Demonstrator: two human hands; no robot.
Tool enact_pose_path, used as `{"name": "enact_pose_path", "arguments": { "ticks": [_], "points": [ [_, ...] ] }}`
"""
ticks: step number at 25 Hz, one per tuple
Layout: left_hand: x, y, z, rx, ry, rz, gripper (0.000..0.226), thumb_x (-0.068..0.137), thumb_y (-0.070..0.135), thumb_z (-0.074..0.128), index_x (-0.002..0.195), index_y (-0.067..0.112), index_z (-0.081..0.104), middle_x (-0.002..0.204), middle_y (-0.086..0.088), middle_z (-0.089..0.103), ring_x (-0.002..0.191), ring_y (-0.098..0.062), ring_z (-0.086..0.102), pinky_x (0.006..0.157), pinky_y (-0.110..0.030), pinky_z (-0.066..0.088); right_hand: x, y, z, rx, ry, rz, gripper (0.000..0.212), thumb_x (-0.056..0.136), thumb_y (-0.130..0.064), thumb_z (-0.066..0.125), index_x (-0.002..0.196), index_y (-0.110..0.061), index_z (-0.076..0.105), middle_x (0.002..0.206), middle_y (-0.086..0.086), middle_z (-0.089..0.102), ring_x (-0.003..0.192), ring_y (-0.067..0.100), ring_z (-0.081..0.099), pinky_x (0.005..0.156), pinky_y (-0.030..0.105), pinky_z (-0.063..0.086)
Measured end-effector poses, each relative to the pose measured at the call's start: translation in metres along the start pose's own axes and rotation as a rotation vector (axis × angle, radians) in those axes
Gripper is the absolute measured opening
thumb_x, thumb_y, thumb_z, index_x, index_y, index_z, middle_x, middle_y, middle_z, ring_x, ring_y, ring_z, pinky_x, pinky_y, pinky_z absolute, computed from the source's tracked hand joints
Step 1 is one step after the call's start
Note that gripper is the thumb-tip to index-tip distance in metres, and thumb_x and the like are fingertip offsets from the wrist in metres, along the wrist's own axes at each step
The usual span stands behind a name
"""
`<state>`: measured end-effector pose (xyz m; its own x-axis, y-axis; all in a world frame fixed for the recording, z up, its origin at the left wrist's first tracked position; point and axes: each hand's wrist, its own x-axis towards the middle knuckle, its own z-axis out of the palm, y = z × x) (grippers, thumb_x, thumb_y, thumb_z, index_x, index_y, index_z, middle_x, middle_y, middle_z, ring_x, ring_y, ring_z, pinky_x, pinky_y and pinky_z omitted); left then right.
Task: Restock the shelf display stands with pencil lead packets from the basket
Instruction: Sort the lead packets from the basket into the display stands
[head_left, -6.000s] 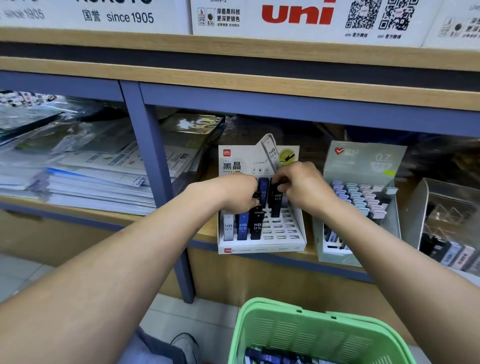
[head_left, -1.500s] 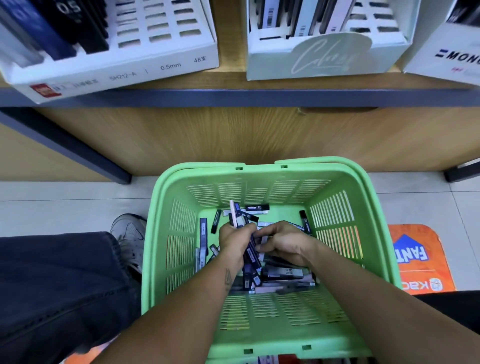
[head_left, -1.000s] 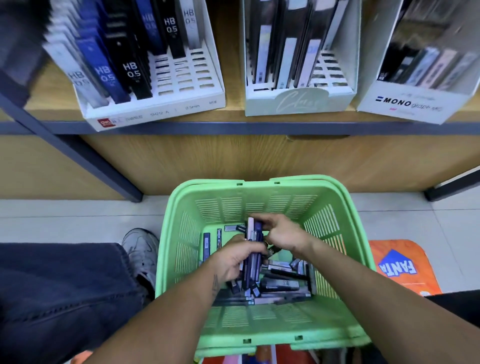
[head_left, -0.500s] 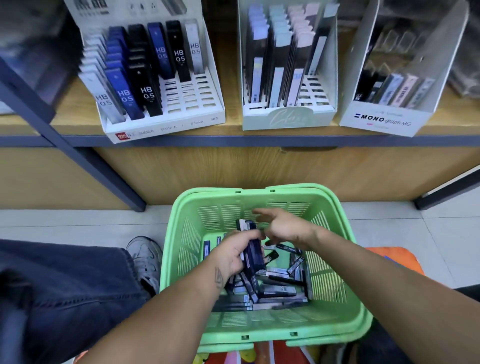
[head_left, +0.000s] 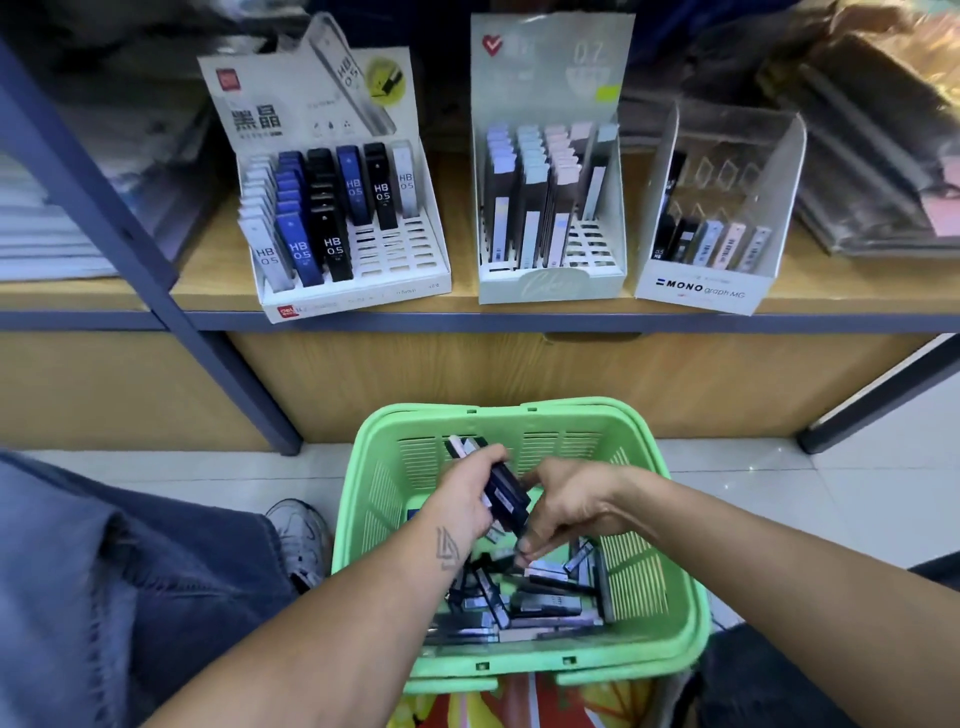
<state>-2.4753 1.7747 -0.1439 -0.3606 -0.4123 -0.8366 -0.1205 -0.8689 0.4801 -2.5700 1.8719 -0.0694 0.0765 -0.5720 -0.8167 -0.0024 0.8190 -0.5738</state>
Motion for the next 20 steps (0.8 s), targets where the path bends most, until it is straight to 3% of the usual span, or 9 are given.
{"name": "enact_pose_path", "arguments": {
  "ticks": [2,4,8,12,14,17,20],
  "points": [
    [-0.007,0.000,-0.002,-0.046,-0.034,0.029,0.021,0.080,0.006,0.074,0.096,0.001,0.063,0.087,-0.020,0.066,0.080,-0.032,0.066,0.075,-0.047,0.060,-0.002,-0.001,-0.002,0.167,0.098,-0.073,0.066,0.080,0.027,0.063,0.136,0.006,0.035,0.098,0.035,0.070,0.095,0.042,0.072,0.082,0.040,0.062],
    [-0.017,0.002,-0.001,-0.061,-0.047,0.072,0.025,0.080,0.005,0.074,0.103,-0.001,0.065,0.095,-0.022,0.071,0.078,-0.031,0.069,0.070,-0.043,0.060,-0.006,-0.006,0.001,0.151,0.097,-0.136,0.062,0.079,0.026,0.065,0.129,0.000,0.039,0.098,0.033,0.071,0.091,0.038,0.074,0.069,0.032,0.062],
    [-0.034,0.008,0.002,-0.025,0.042,0.220,0.027,0.080,-0.009,0.071,0.105,-0.009,0.059,0.082,-0.028,0.070,0.054,-0.028,0.069,0.048,-0.032,0.055,-0.012,-0.013,0.006,-0.207,0.167,-0.180,0.048,0.078,0.000,0.083,0.116,0.000,0.053,0.089,0.024,0.073,0.079,0.031,0.075,0.075,0.038,0.063],
    [-0.046,0.011,0.003,0.060,0.098,0.301,0.032,0.077,-0.007,0.074,0.104,-0.005,0.058,0.088,-0.028,0.072,0.069,-0.033,0.073,0.062,-0.044,0.061,-0.017,-0.019,0.011,-0.203,0.274,-0.245,0.027,0.083,-0.005,0.081,0.093,-0.006,0.056,0.092,0.028,0.072,0.076,0.031,0.072,0.081,0.042,0.063],
    [-0.054,0.014,0.006,0.097,0.077,0.310,0.033,0.077,-0.006,0.073,0.106,-0.005,0.058,0.086,-0.026,0.072,0.066,-0.032,0.072,0.062,-0.046,0.061,-0.020,-0.023,0.007,-0.177,0.274,-0.240,0.025,0.084,-0.004,0.080,0.096,0.001,0.059,0.094,0.028,0.072,0.079,0.032,0.072,0.081,0.041,0.063],
    [-0.069,0.030,0.008,0.213,0.001,0.303,0.036,0.078,-0.009,0.068,0.111,-0.007,0.054,0.072,-0.021,0.064,0.046,-0.024,0.064,0.044,-0.032,0.054,-0.028,-0.037,-0.012,-0.293,0.257,-0.171,0.031,0.087,-0.005,0.077,0.112,0.007,0.063,0.100,0.025,0.074,0.088,0.033,0.075,0.067,0.032,0.061],
    [-0.084,0.054,0.006,0.430,-0.103,0.277,0.037,0.076,-0.007,0.070,0.104,0.003,0.047,0.068,-0.013,0.058,0.046,-0.021,0.058,0.046,-0.027,0.048,-0.038,-0.061,-0.033,-0.234,0.429,-0.297,0.032,0.091,-0.007,0.073,0.120,-0.002,0.062,0.099,0.018,0.076,0.081,0.025,0.075,0.060,0.030,0.059]
  ]
}}
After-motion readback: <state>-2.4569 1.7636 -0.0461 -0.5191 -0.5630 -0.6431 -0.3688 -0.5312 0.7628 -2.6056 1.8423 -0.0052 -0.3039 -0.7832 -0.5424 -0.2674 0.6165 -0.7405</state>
